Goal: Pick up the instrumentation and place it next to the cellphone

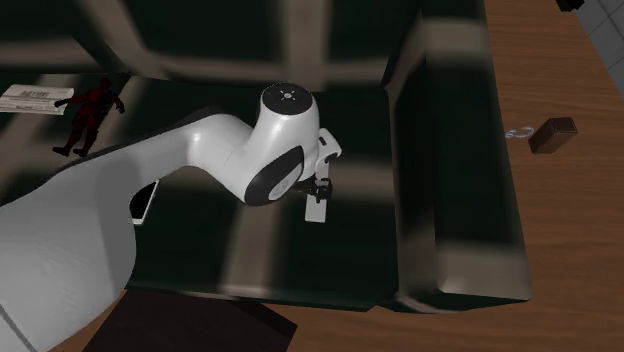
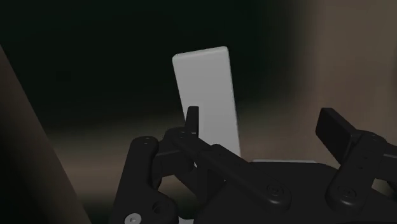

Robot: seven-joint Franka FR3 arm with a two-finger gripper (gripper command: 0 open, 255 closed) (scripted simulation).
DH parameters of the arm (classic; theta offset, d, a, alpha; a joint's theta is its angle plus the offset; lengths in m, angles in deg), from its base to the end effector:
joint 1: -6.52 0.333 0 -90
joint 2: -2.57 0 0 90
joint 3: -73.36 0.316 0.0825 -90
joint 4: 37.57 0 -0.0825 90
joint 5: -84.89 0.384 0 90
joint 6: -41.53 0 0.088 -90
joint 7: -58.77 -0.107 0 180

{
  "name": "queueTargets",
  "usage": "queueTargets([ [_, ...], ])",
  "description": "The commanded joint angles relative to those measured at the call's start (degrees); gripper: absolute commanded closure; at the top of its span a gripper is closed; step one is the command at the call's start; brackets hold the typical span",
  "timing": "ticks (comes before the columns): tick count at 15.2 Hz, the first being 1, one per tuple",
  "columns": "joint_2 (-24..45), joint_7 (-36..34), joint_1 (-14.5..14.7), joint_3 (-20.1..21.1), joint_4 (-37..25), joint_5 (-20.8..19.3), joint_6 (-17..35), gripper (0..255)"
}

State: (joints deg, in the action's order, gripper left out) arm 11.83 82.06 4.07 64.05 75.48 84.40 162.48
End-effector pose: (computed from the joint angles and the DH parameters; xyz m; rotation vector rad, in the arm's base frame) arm 0.5744 -0.1173 0.3882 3.0992 0.3227 -0.0478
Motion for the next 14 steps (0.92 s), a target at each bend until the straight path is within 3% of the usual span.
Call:
queueTargets([
  [1,4.9,1.3,-0.5,0.1,-4.3,1.4,0.9,0],
  [5,13.6,3.5,-1.9,0.6,-13.0,3.8,1.3,0],
  [14,16.4,3.9,-2.1,0.9,-11.0,4.3,6.0,0],
])
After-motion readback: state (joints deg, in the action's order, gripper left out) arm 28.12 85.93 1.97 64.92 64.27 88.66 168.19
